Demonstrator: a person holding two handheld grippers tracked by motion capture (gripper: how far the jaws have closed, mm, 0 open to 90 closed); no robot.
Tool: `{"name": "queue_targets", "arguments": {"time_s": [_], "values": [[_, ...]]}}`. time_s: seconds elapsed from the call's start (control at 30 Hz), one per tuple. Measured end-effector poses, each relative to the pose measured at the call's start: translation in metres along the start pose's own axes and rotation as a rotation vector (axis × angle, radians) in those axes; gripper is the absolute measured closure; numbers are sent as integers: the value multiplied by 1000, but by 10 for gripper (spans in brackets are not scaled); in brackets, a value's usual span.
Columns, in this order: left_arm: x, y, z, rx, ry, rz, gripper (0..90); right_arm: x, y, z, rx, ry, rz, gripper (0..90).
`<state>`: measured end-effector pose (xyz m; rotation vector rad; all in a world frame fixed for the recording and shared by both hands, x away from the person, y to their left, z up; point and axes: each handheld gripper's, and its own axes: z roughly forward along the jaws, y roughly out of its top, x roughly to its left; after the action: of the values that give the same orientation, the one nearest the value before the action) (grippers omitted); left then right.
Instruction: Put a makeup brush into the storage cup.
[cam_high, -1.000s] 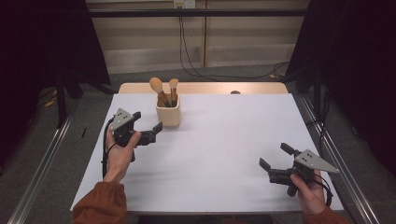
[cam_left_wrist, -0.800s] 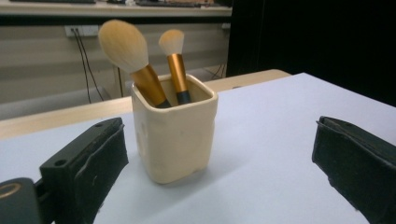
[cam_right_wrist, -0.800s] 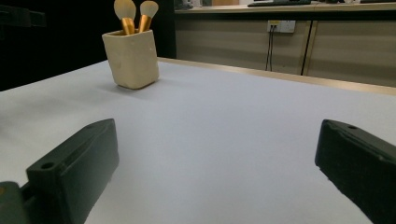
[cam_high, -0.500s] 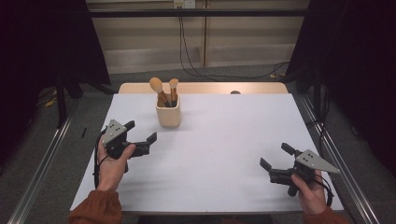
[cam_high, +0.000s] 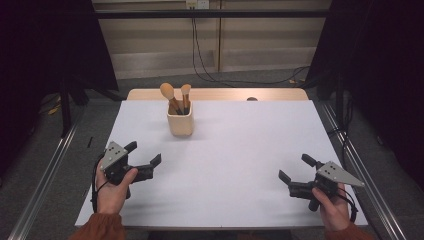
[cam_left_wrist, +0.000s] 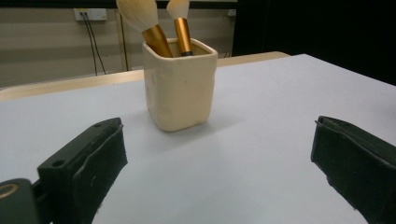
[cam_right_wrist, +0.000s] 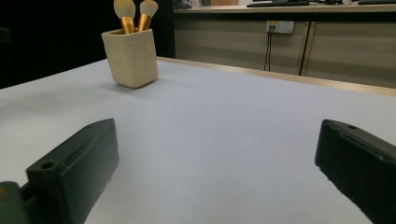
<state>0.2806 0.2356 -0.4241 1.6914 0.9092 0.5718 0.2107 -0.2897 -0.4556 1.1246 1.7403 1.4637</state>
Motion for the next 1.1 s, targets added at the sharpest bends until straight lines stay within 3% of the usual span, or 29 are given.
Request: {"name": "queue_targets", "arguments": {"time_s": [0.27,0.33,0.63,0.8,0.97,1.1], "values": [[-6,-7,-17,-1,1,-10,32,1,0,-2,-2,-7,-1,0],[-8,-9,-20,2,8,7,32,0,0,-3,-6,-5,-3,0],[-7,-24,-34,-15,42,-7,32,0,0,-4,-4,-2,-7,0],[-5,-23,-39,-38,51,-20,31,1,0,-4,-4,-2,-11,0],[-8,-23,-41,-29,47,2,31,1,0,-4,-7,-1,-11,0],[-6,-24,-42,-22,44,-5,31,0,0,-4,-7,0,-12,0]]}}
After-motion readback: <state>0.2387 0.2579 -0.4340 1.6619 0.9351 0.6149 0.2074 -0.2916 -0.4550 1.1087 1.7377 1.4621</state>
